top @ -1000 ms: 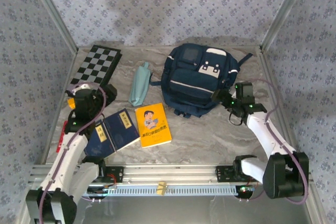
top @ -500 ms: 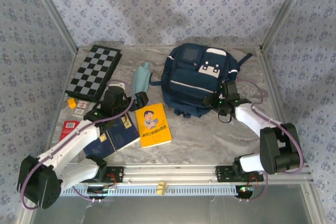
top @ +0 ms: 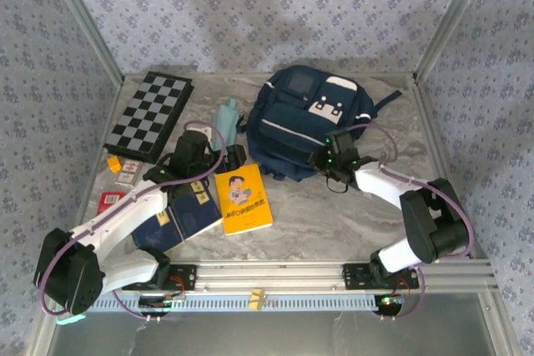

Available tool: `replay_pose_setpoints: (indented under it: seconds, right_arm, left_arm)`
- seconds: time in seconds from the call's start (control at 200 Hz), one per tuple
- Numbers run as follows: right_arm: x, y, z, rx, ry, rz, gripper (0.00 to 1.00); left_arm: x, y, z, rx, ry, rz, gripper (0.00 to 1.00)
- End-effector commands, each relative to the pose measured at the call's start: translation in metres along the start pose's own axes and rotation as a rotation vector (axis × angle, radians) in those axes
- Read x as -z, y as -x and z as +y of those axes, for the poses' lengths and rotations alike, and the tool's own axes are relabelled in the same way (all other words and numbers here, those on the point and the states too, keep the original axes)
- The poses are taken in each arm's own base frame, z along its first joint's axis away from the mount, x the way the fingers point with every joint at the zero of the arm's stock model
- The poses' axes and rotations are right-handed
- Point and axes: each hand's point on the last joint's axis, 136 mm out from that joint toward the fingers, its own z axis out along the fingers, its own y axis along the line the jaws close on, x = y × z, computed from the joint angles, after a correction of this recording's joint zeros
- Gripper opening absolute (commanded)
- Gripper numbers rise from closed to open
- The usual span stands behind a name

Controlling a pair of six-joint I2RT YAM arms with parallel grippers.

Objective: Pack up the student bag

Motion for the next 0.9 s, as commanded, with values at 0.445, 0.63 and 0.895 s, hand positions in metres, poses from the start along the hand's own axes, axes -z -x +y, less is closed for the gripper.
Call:
replay_pose_setpoints:
  seconds: [0.445, 0.63, 0.895]
  right_arm:
    - [0.062, 0.032, 0.009, 0.007, -0.055, -0.102, 0.75]
    - [0.066, 0.081, -0.051, -0.106, -0.107, -0.117, 0.84]
    - [0.023, 0.123, -0.067, -0.145, -0.055, -0.041, 0.75]
  left_arm:
    - [-0.01, 0.007, -0.041, -0.016, -0.076, 0.04, 1.0]
    - [-0.032, -0.016, -0.078, -0.051, -0.137, 0.093, 1.0]
    - [-0.07, -0.038, -0.101, -0.068, -0.167, 0.144, 1.0]
